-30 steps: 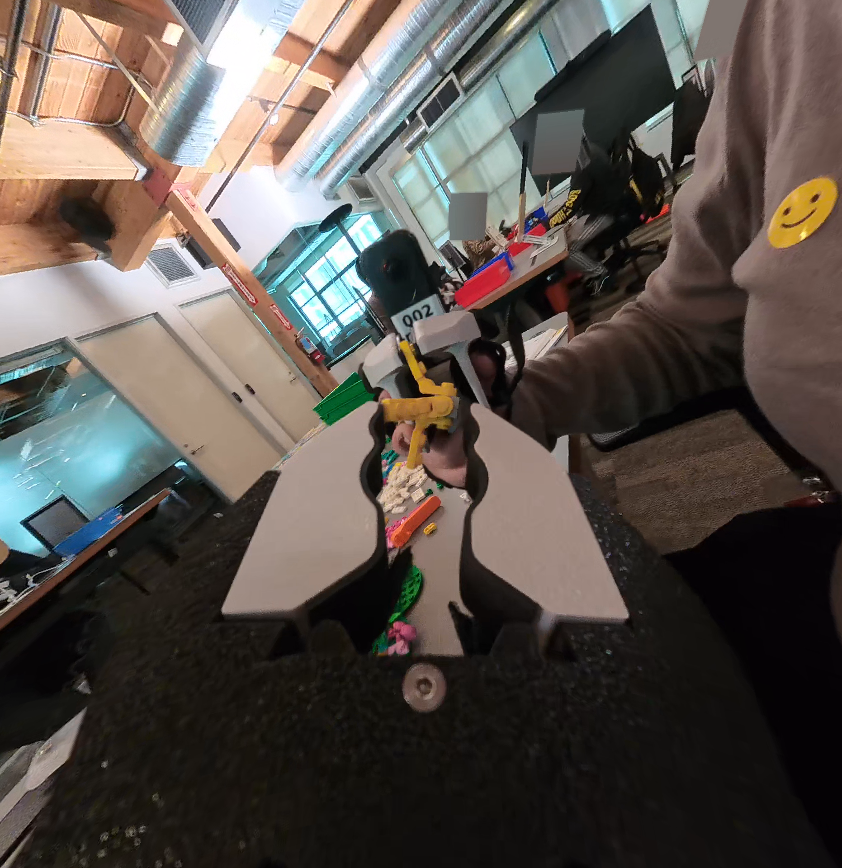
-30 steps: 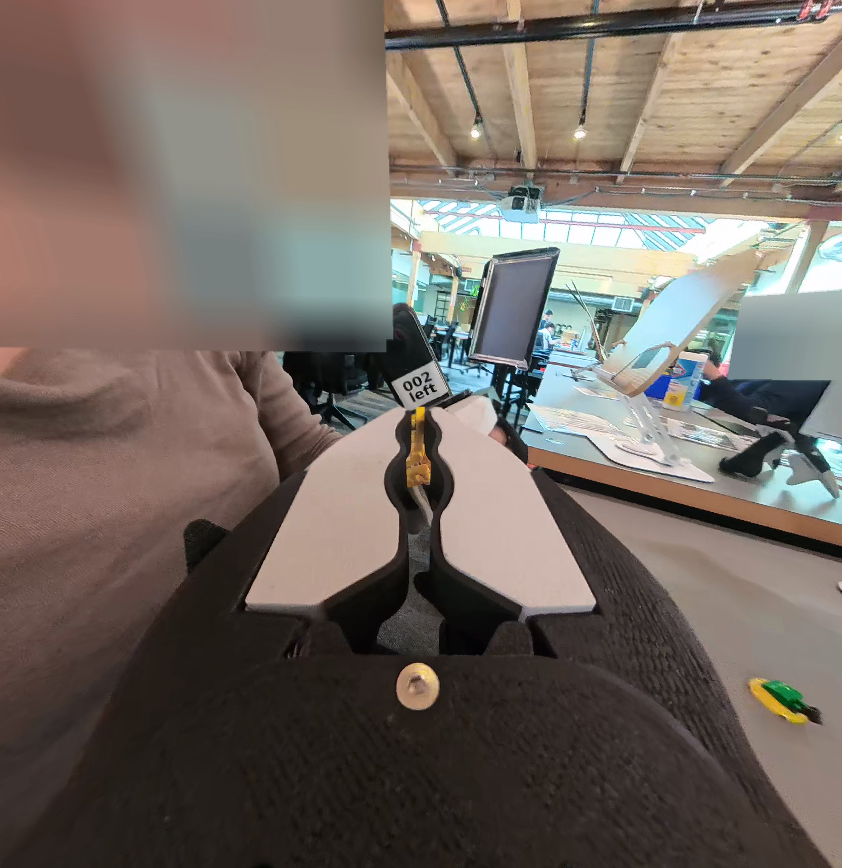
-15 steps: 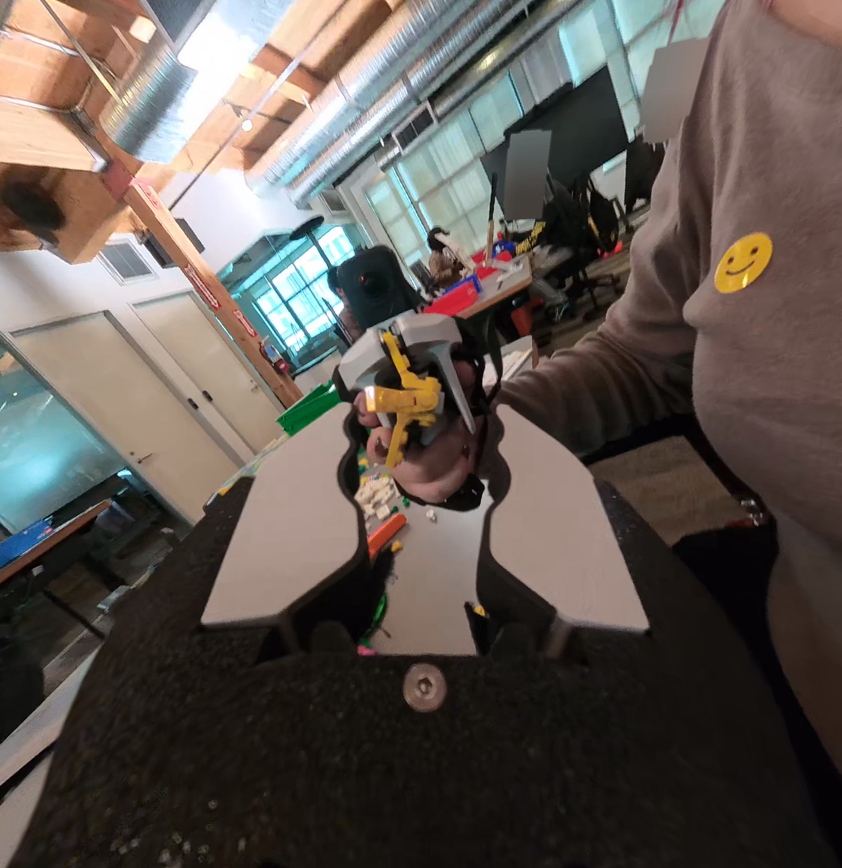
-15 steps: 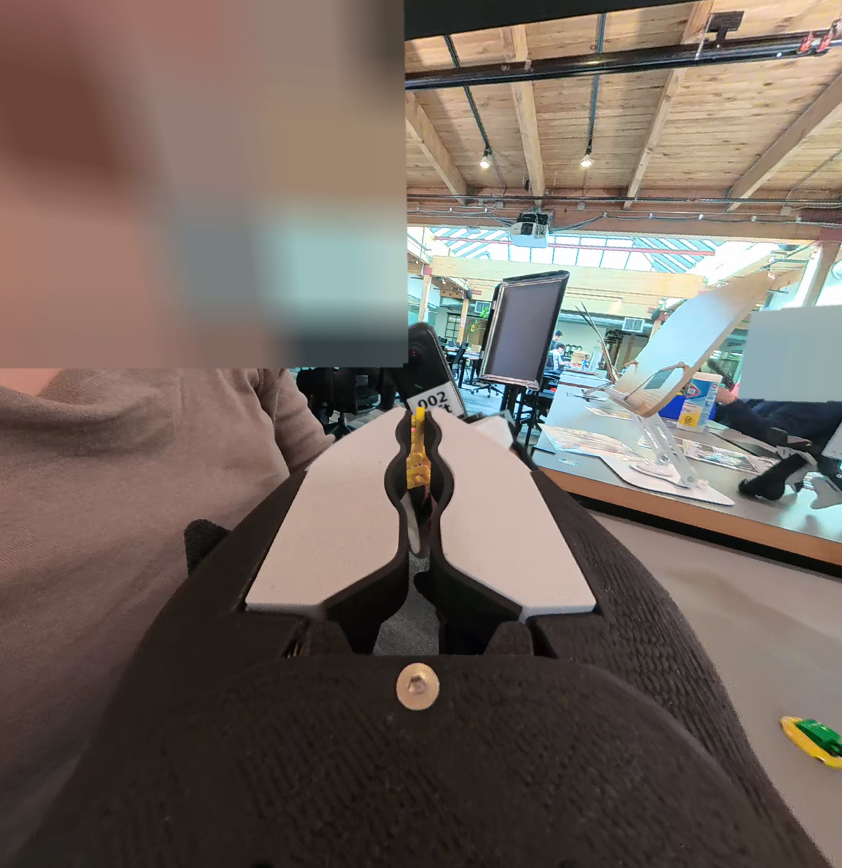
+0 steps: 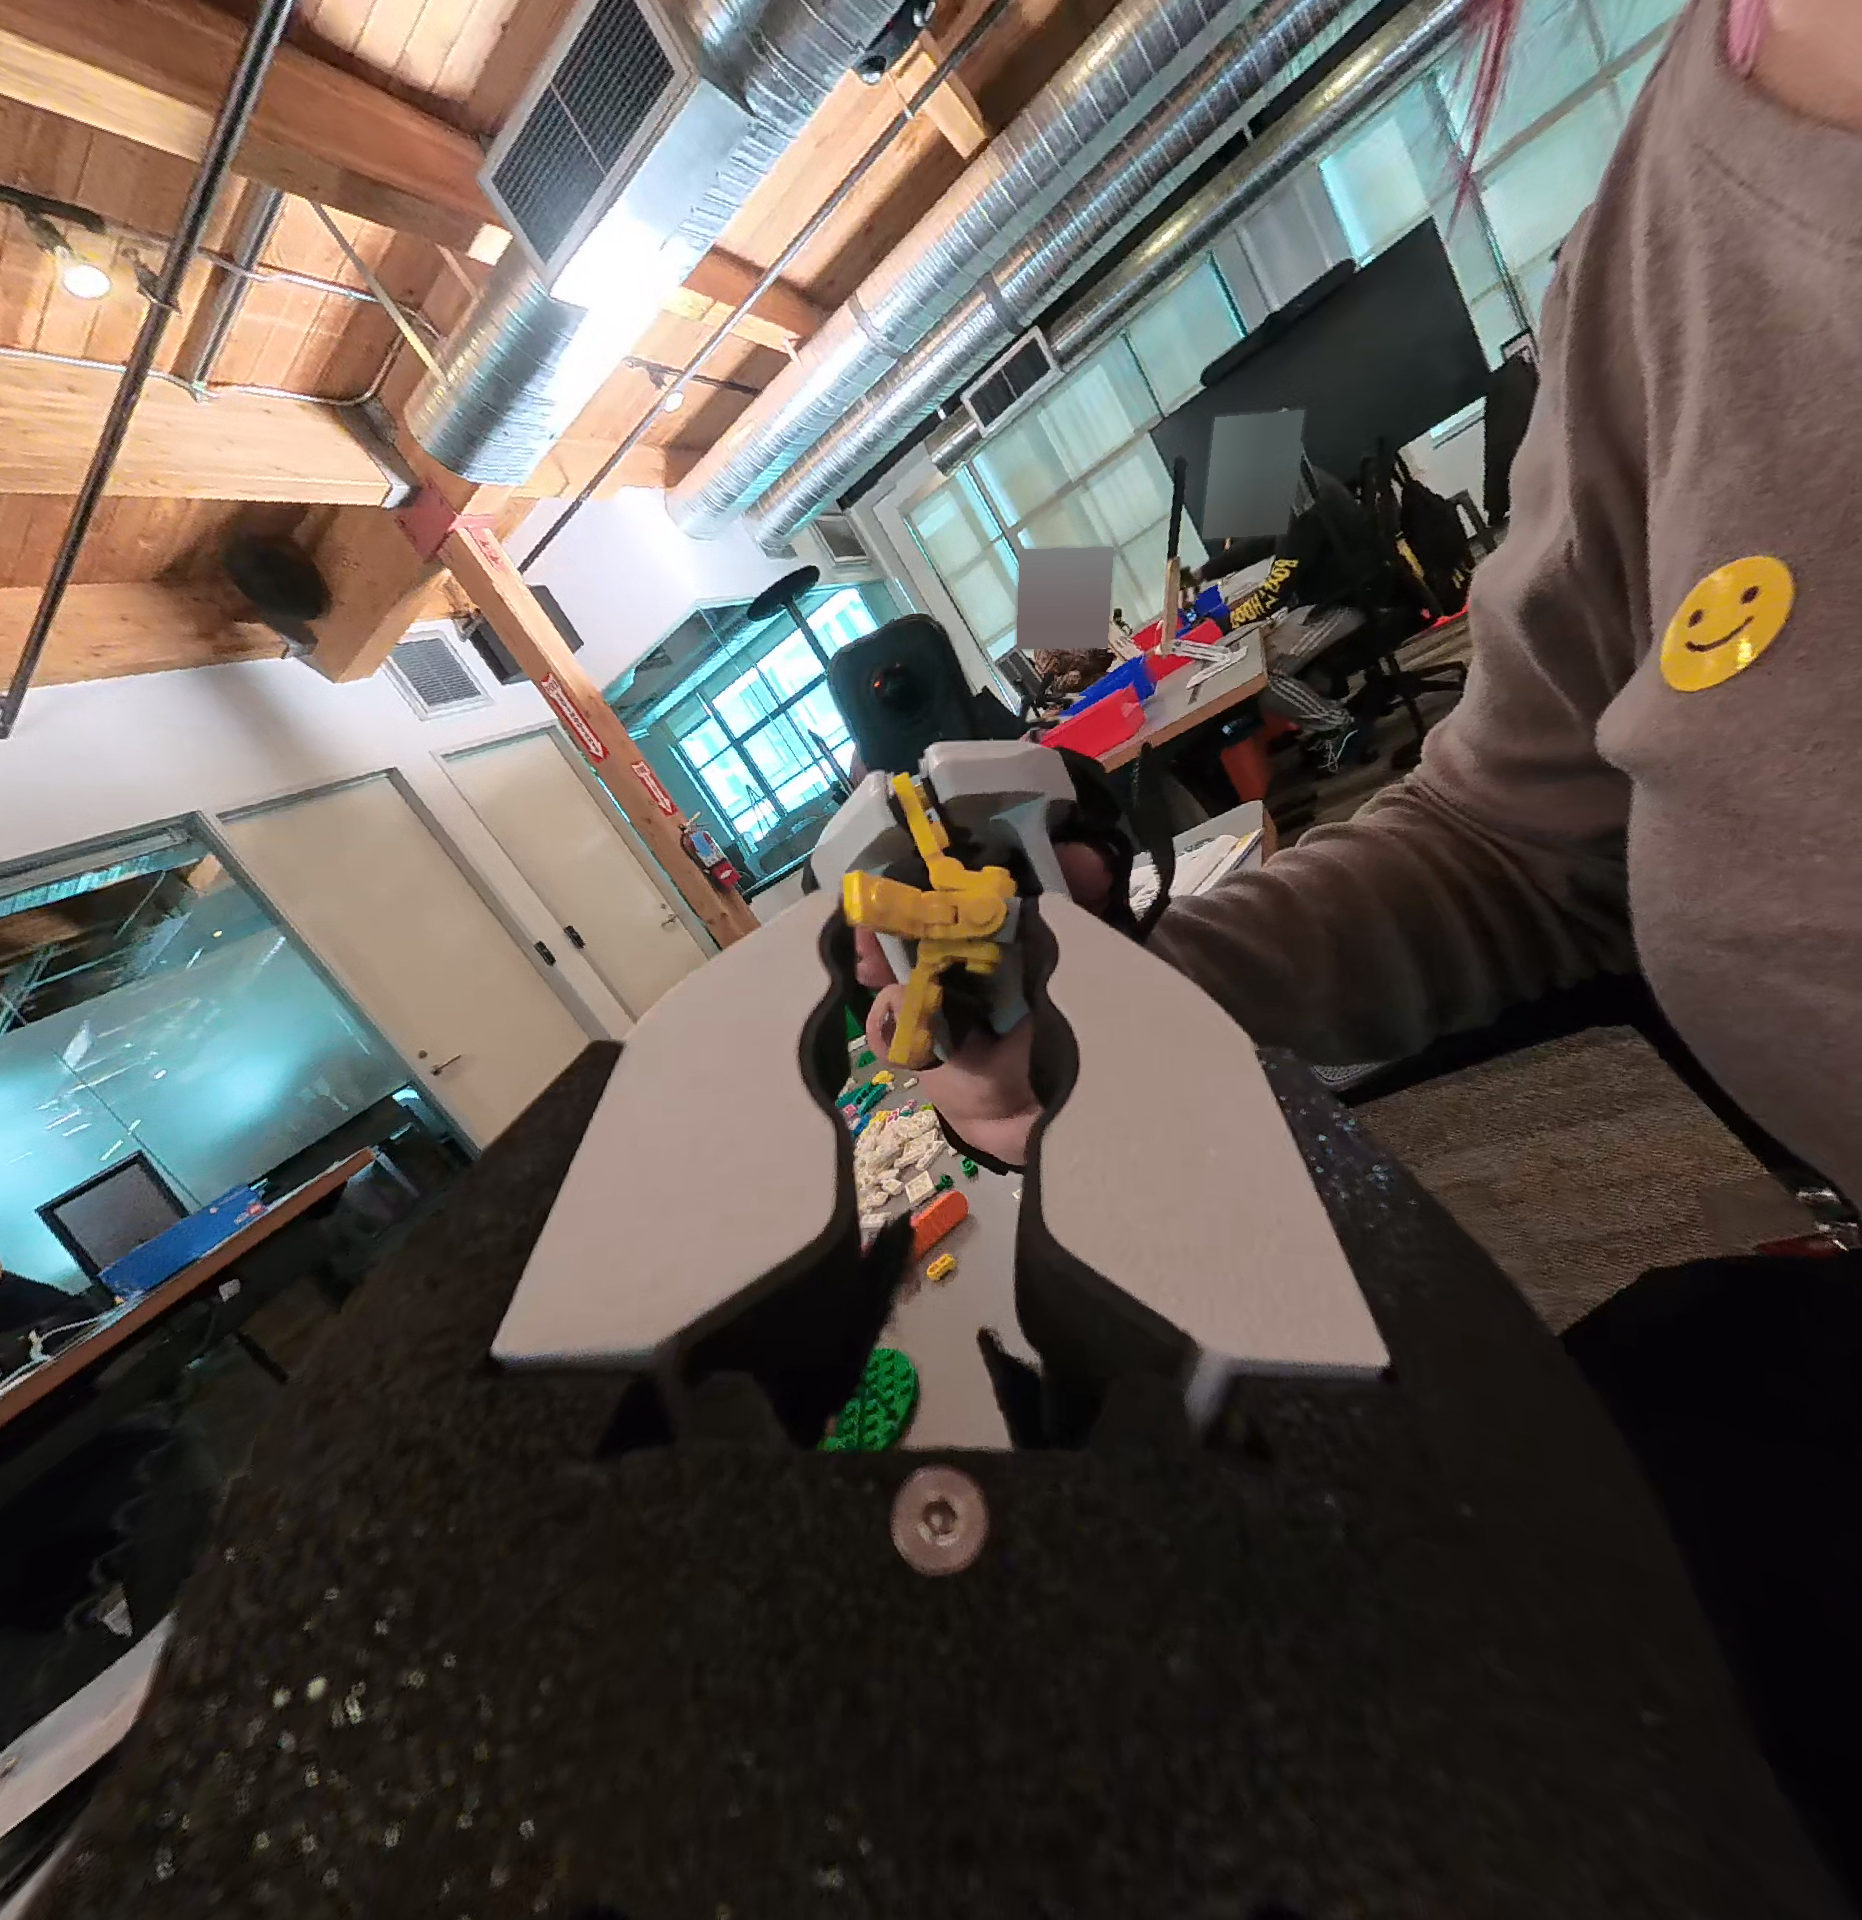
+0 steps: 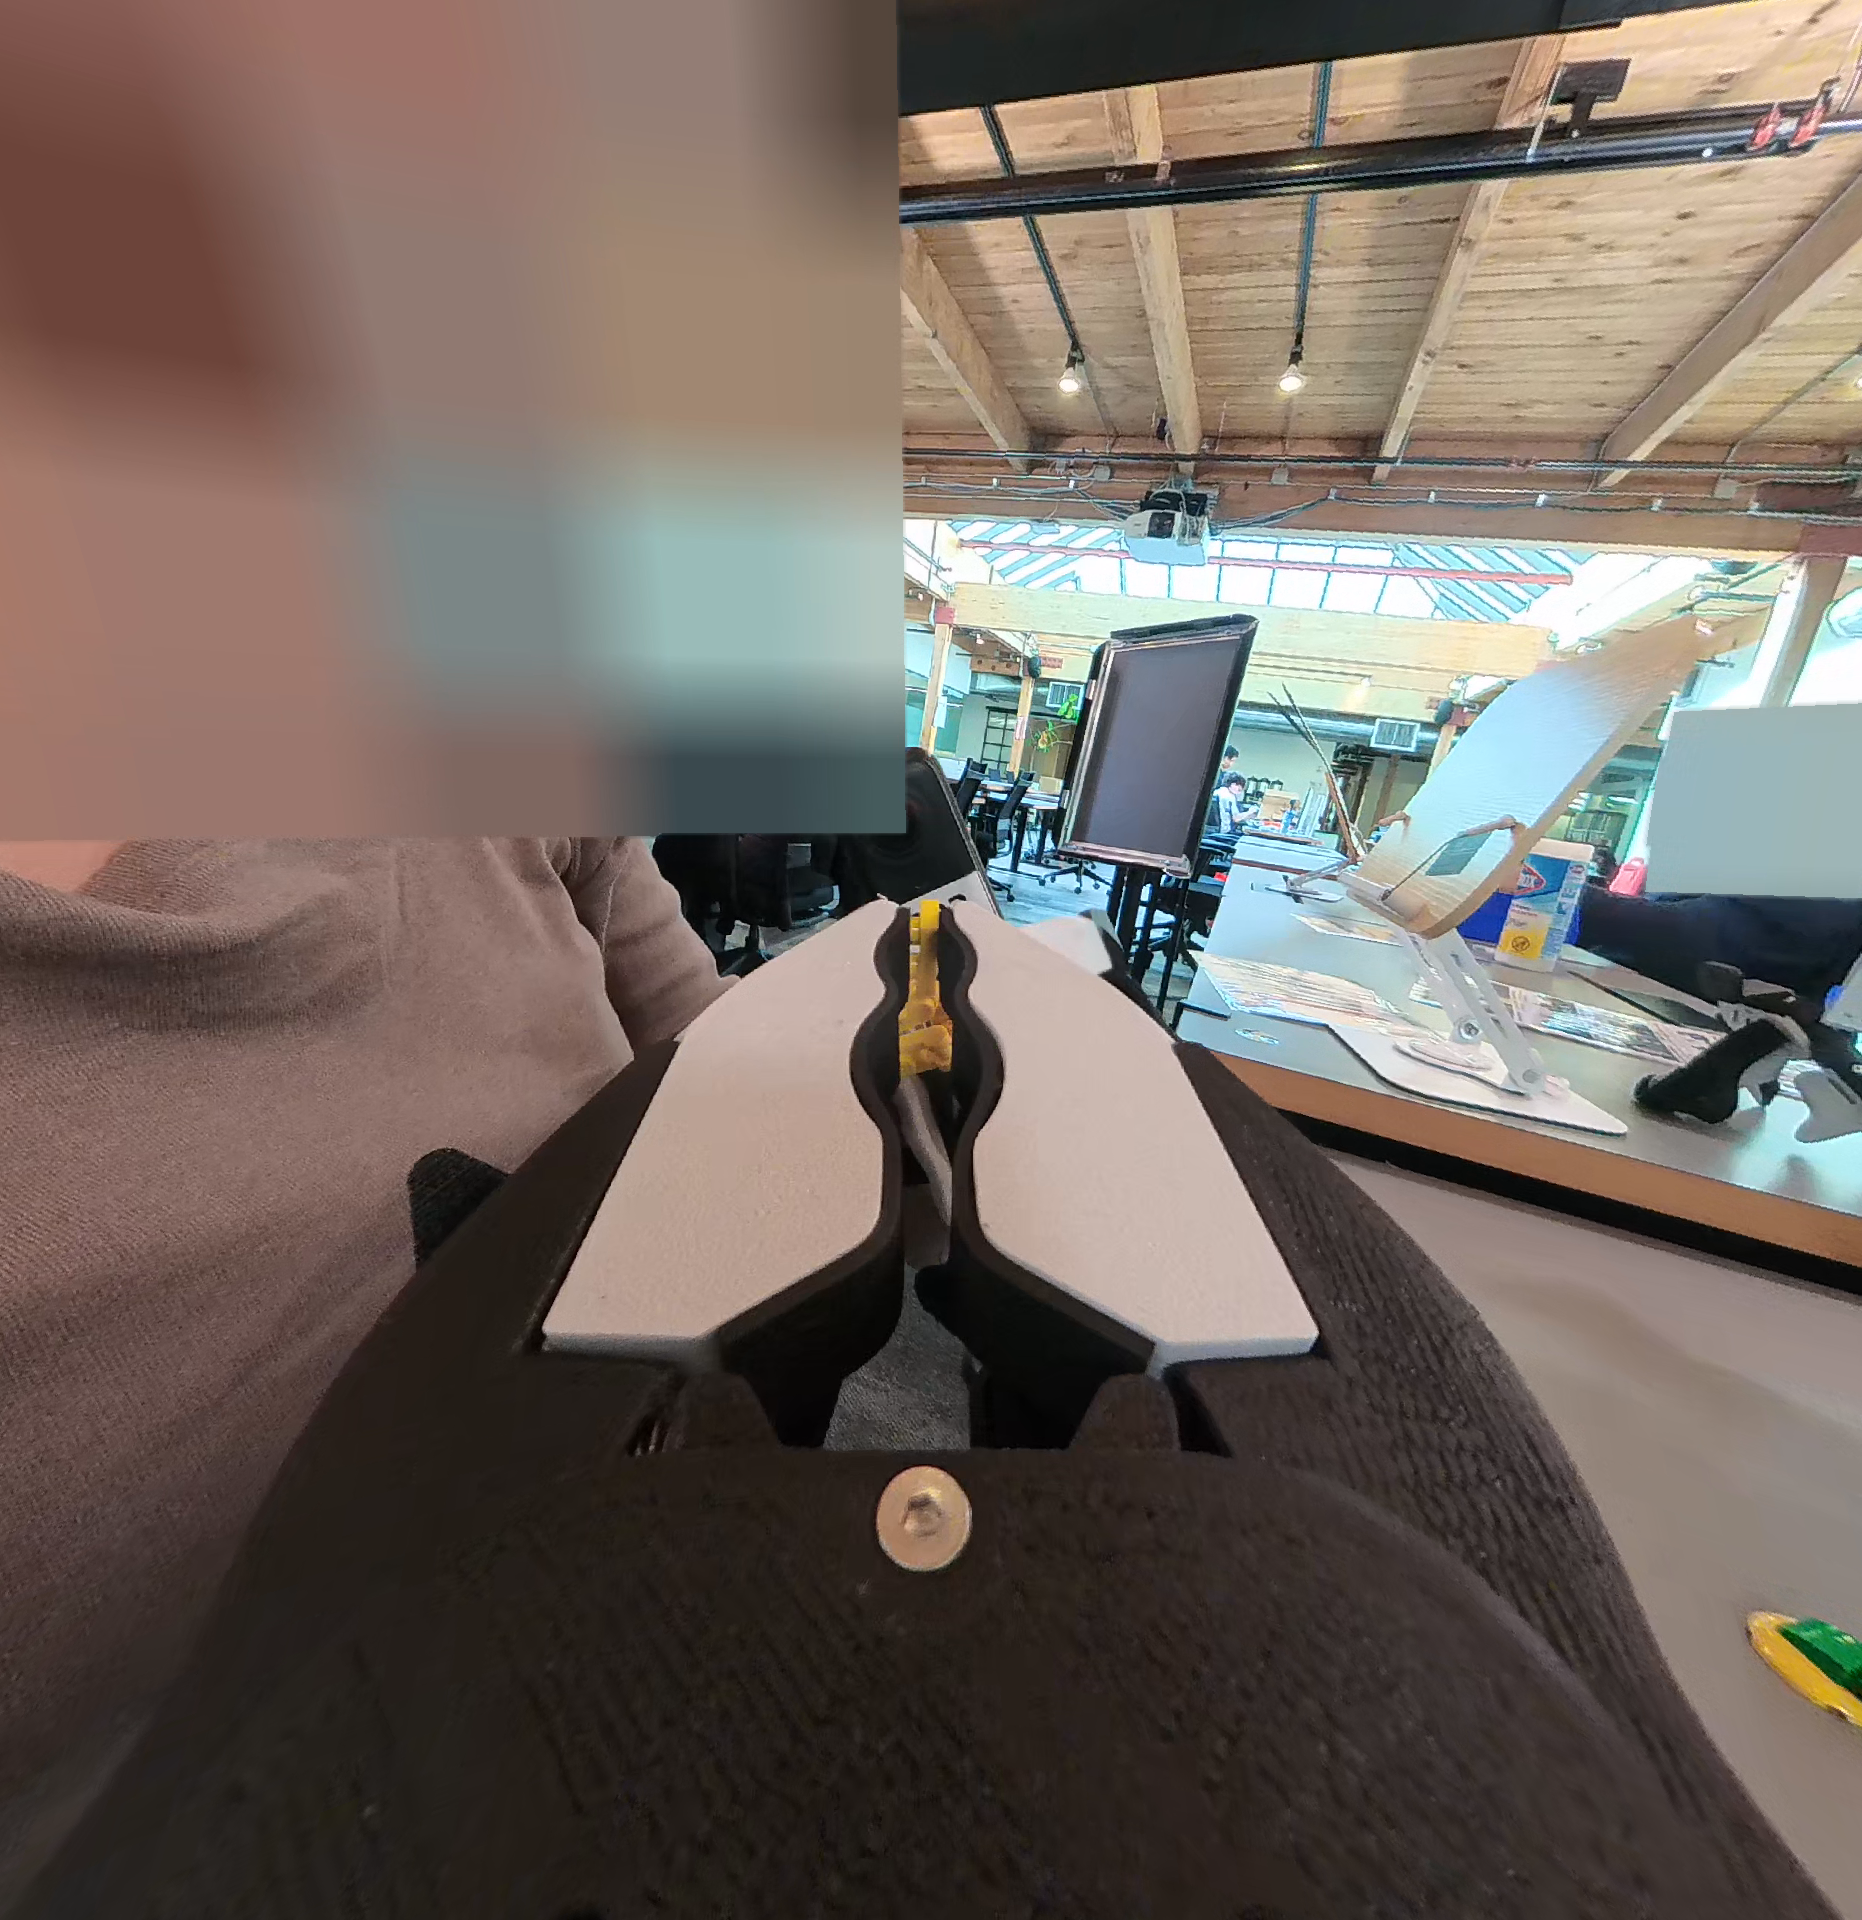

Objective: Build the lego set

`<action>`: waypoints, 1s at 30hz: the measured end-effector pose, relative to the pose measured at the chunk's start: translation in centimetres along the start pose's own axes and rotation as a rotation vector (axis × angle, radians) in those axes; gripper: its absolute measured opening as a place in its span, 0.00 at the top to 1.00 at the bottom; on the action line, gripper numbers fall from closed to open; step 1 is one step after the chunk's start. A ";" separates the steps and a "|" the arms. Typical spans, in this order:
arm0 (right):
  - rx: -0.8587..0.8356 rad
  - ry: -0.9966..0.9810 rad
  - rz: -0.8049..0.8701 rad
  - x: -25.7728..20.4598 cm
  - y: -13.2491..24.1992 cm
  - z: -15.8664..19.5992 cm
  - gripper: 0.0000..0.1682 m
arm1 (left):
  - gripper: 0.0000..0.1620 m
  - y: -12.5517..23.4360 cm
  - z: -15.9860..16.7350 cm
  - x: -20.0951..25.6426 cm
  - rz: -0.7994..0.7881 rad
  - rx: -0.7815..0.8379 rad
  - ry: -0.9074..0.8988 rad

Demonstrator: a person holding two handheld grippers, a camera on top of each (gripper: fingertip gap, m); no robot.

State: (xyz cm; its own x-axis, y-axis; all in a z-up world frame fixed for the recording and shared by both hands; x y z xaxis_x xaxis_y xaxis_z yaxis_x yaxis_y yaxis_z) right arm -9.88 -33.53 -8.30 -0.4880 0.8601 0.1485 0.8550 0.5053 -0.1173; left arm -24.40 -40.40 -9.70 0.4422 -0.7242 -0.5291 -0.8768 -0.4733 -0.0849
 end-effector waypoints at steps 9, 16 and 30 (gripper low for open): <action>0.007 -0.019 0.011 0.2 0.0 0.1 0.99 | 0.89 0.1 0.1 0.2 0.005 0.004 -0.033; -0.010 -0.011 0.037 0.3 0.0 0.1 0.99 | 0.89 0.2 0.3 -0.1 0.001 -0.012 -0.025; -0.206 -0.059 0.095 1.4 1.8 -0.6 0.91 | 0.89 0.7 1.8 -0.6 -0.032 -0.068 -0.066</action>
State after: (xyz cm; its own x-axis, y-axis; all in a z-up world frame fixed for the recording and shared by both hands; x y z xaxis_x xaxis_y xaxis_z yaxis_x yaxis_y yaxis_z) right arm -8.92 -31.43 -7.71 -0.4079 0.9088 0.0880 0.9124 0.4022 0.0760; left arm -25.64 -39.36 -10.99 0.4543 -0.6745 -0.5819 -0.8465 -0.5304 -0.0461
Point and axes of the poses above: each gripper's, where its closed fingertips meet, y back along the fingers, z out of its underside, x = y × z across the jaws, the point moved 9 cm from there along y, back along the fingers, and after that the axes turned 13 degrees about -x, right-handed, at the moved point
